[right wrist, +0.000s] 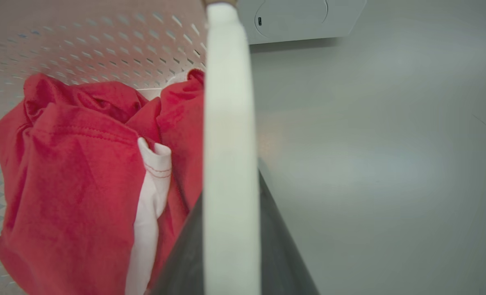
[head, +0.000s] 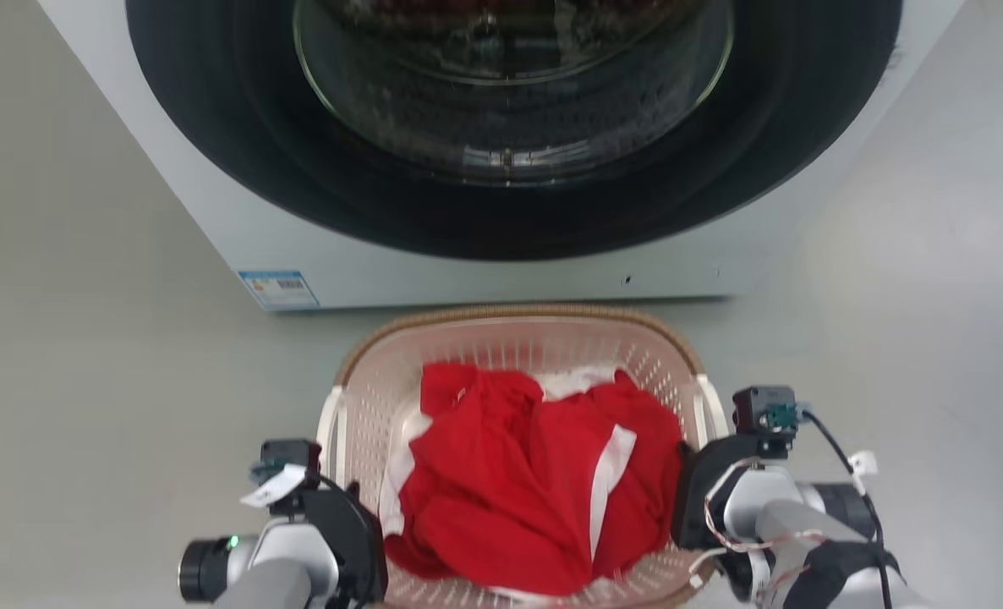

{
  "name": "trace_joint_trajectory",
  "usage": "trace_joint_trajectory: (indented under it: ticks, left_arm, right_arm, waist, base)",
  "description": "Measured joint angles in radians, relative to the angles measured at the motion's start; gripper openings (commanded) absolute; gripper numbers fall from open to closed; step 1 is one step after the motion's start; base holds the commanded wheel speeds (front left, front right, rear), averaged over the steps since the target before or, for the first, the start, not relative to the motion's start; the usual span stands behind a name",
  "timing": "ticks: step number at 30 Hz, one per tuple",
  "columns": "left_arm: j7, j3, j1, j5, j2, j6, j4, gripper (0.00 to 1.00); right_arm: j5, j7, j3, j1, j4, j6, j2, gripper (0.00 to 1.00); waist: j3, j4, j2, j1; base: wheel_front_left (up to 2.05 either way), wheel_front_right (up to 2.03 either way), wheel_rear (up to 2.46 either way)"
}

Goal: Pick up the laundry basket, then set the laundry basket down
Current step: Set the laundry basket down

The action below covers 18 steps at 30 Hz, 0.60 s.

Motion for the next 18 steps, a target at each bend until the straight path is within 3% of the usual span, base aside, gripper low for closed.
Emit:
trace_joint_trajectory:
  ticks: [18]
  left_arm:
    - [-0.056, 0.002, -0.182, 0.036, 0.005, 0.010, -0.014, 0.00]
  right_arm:
    - [-0.028, -0.059, -0.014, -0.188, 0.031, 0.001, -0.009, 0.00]
  waist:
    - [0.266, 0.025, 0.0000, -0.0001]
  base:
    - [0.00, 0.00, 0.00]
